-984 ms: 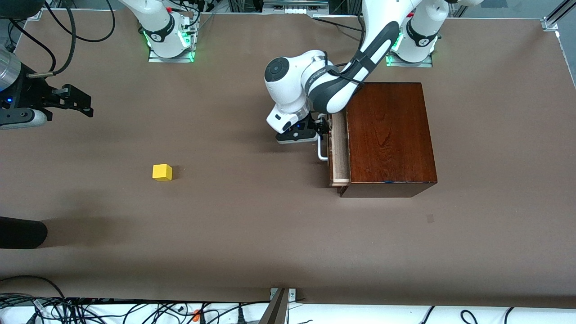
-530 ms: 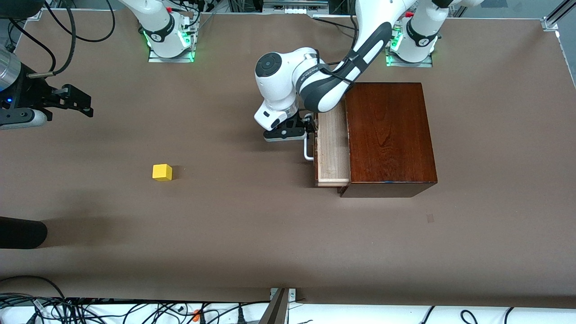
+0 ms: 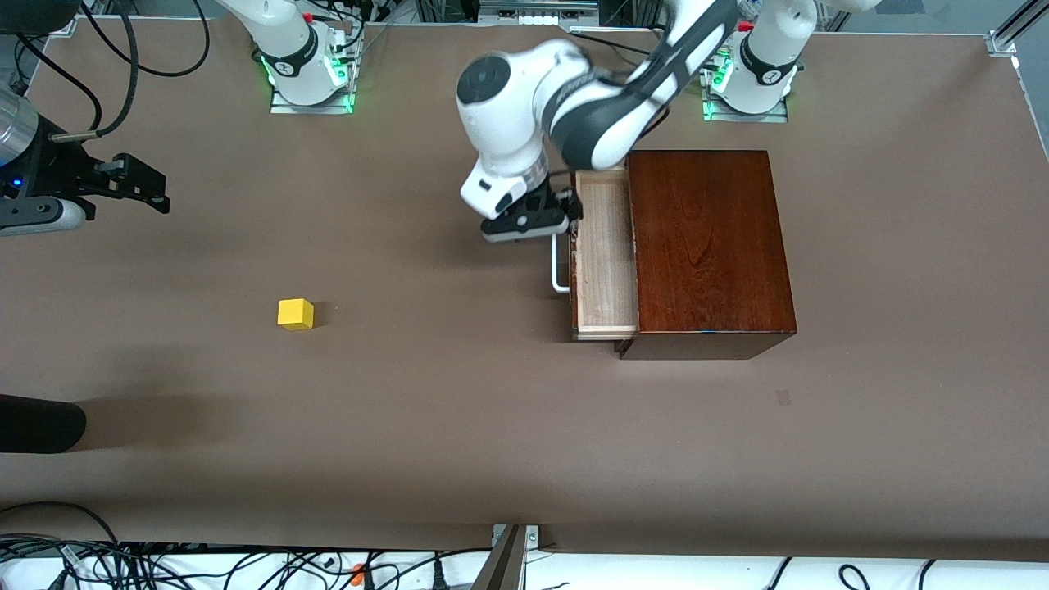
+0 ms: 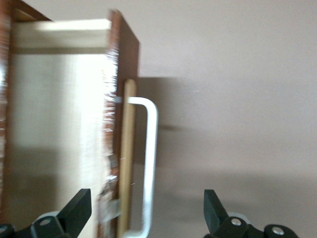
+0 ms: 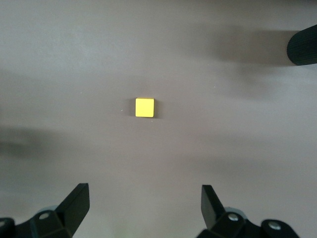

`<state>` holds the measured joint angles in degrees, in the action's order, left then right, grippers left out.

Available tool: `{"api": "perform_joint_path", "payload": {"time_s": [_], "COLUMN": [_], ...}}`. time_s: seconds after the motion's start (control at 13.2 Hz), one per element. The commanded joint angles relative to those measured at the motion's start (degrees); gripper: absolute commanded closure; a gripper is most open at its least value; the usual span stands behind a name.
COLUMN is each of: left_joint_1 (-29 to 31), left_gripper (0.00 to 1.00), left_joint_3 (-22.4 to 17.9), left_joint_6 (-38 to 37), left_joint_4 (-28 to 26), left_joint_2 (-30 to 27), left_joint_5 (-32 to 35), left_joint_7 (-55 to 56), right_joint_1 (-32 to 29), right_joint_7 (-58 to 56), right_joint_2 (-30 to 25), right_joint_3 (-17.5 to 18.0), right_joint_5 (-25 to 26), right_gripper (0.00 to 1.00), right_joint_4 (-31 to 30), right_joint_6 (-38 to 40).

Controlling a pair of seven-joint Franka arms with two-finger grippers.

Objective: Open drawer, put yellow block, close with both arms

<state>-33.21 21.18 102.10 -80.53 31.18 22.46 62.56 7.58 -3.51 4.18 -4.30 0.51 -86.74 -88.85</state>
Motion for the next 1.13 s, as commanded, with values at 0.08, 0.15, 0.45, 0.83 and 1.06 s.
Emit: {"api": "perform_joint_path", "payload": {"time_s": [0.08, 0.15, 0.45, 0.83, 1.06], "left_joint_1": [8.22, 11.73, 24.48, 30.32, 28.64], "left_gripper": [0.00, 0.00, 0.00, 0.00, 0.00], "left_joint_3": [-0.17, -0.26, -0.17, -10.49, -19.85], "left_joint_6": [-6.81, -8.30, -14.89, -15.26, -11.86], "left_joint_4": [-1.12, -1.12, -0.07, -5.23, -12.44], "left_joint_2": [-10.94, -13.58, -19.04, -26.50, -30.91], "left_joint_5": [-9.41, -11.97, -18.04, -22.88, -27.47], "left_joint_7": [-11.11, -14.45, -29.83, -49.27, -59.02], "right_joint_1": [-0.55, -0.46, -0.37, -0.02, 0.33], "right_joint_7": [-1.15, -1.32, -0.97, -1.15, -1.15], "right_joint_2": [0.48, 0.48, 0.57, 8.20, 11.72], "right_joint_3": [0.26, 0.35, 0.52, 0.70, 0.87], "right_joint_5": [0.20, 0.63, -0.24, 0.55, 0.02], "right_gripper": [0.00, 0.00, 0.00, 0.00, 0.00], "right_joint_4": [1.49, 1.49, 1.49, 1.40, 0.09], "right_joint_6": [1.04, 1.13, 2.10, 2.27, -0.26]}}
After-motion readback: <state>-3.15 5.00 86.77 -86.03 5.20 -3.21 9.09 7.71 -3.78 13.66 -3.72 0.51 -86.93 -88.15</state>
